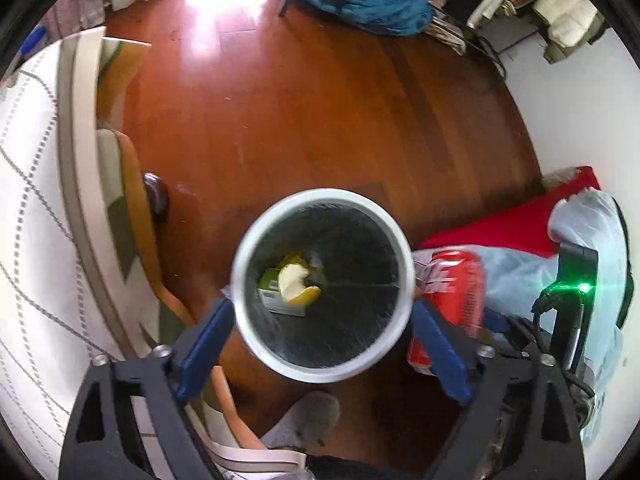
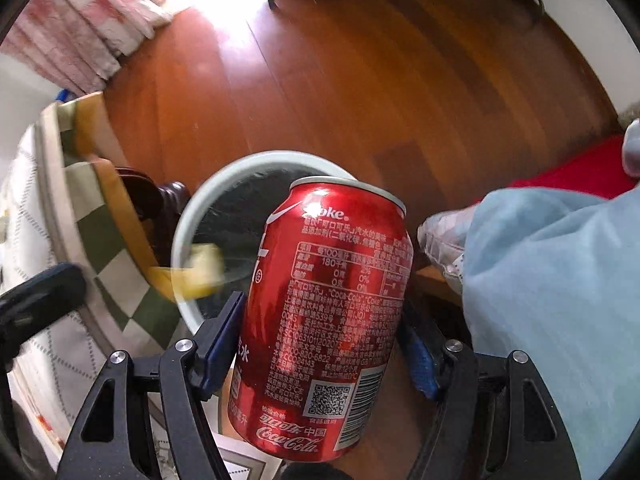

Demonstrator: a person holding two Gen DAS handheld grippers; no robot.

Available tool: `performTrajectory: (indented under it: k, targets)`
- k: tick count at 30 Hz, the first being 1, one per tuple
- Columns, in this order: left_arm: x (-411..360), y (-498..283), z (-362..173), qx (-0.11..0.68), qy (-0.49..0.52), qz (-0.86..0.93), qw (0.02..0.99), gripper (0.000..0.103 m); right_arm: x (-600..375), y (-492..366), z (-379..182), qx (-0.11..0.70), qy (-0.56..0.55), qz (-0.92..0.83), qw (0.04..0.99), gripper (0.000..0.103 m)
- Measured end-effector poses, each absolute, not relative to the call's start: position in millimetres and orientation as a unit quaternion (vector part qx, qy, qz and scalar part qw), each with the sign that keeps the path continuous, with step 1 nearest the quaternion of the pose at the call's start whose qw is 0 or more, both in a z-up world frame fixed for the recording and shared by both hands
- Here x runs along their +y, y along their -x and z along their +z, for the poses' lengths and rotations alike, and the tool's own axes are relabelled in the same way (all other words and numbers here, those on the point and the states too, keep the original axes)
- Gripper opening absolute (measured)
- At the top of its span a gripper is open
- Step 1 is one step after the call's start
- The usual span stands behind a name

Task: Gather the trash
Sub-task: 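Carry the lemon and can over the bin and open both tools to drop them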

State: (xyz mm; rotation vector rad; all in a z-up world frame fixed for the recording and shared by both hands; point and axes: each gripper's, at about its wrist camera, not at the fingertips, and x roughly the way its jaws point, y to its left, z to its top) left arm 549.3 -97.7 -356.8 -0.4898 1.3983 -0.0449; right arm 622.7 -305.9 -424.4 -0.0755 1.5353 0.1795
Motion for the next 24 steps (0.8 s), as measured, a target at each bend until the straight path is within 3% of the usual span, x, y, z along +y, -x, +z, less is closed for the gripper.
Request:
performTrajectory:
  k: [1, 2, 12, 24]
  targets:
    - [-94.2, -545.8, -355.6, 0.637, 0.213, -0.008, 0.741, 0.093, -307.9, -622.5, -427.0, 0.694, 0.033, 0.077, 0.715, 0.094]
    - [-92.0, -543.2, -354.0, 0.635, 0.207, -0.001, 0.744, 0.093, -309.1, -623.0, -428.3, 0.694, 0.033, 0.074, 0.716, 0.095]
    - [-87.5, -496.7, -333.7, 0.613, 0.114, 0.069, 0.779, 0.093, -302.8, -587.4, -408.2, 0.674, 0.086, 0.040, 0.733, 0.095]
    - [-96.5, -428.1, -266.8, 0.570, 0.088, 0.082, 0.813, 0.093, -309.1, -503.9, -316.9, 0.618, 0.065, 0.043, 0.783, 0.095]
